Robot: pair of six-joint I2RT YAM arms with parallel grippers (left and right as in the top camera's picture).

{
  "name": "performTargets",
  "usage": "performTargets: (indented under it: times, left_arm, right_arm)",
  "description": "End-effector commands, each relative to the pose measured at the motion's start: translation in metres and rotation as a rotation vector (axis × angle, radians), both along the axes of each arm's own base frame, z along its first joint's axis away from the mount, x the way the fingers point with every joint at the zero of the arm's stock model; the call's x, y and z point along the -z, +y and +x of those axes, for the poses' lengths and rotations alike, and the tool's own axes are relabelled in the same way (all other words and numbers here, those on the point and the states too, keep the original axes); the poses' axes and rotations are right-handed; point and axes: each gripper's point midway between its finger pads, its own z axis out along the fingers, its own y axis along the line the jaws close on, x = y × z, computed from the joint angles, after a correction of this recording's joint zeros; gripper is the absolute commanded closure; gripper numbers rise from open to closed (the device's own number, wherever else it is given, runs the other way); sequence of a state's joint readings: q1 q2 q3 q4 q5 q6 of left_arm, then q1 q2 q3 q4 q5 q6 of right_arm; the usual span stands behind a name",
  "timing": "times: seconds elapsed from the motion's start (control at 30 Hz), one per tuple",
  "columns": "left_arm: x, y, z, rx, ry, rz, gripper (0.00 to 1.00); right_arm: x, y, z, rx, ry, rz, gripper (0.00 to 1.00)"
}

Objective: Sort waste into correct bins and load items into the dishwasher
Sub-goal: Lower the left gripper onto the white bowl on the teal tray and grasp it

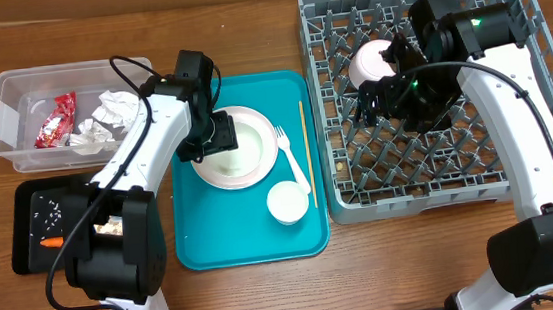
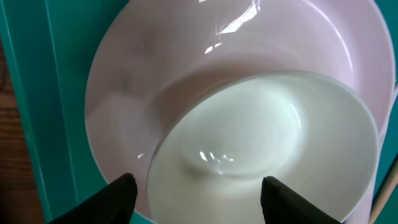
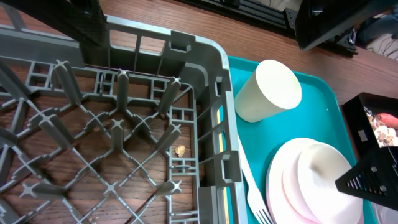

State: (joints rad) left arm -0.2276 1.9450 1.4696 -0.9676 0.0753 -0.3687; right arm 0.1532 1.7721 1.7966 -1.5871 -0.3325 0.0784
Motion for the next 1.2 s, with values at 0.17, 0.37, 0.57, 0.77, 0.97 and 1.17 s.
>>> performTargets:
  times: [0.17,0.37,0.57,0.77,0.97,1.17]
  left_arm:
    - [0.014,-0.015,-0.009,0.012,0.023,-0.024,0.57]
    - [0.013,-0.011,-0.002,0.014,-0.01,0.014,0.53]
    - [0.014,-0.008,-0.001,0.012,-0.016,0.029,0.55]
    - [0.014,-0.009,-0.002,0.013,-0.012,0.028,0.6]
    - [0.024,-0.01,-0.007,0.019,-0.006,0.031,0.63]
    - [0.027,-0.008,-0.011,0.017,0.006,0.034,0.96]
  right_arm:
    - [0.001,-0.001,0.0,-0.004,-0.007,-0.018,0.0]
    - [0.001,-0.001,0.002,-0.004,-0.012,-0.017,0.0]
    - [0.001,-0.001,0.001,-0.004,-0.008,-0.018,0.0]
    - [0.001,-0.001,0.001,-0.004,-0.008,-0.018,0.0]
    - [0.001,-0.002,0.001,-0.004,-0.008,-0.018,0.0]
    - [0.001,-0.001,0.001,-0.004,-0.008,-0.018,0.0]
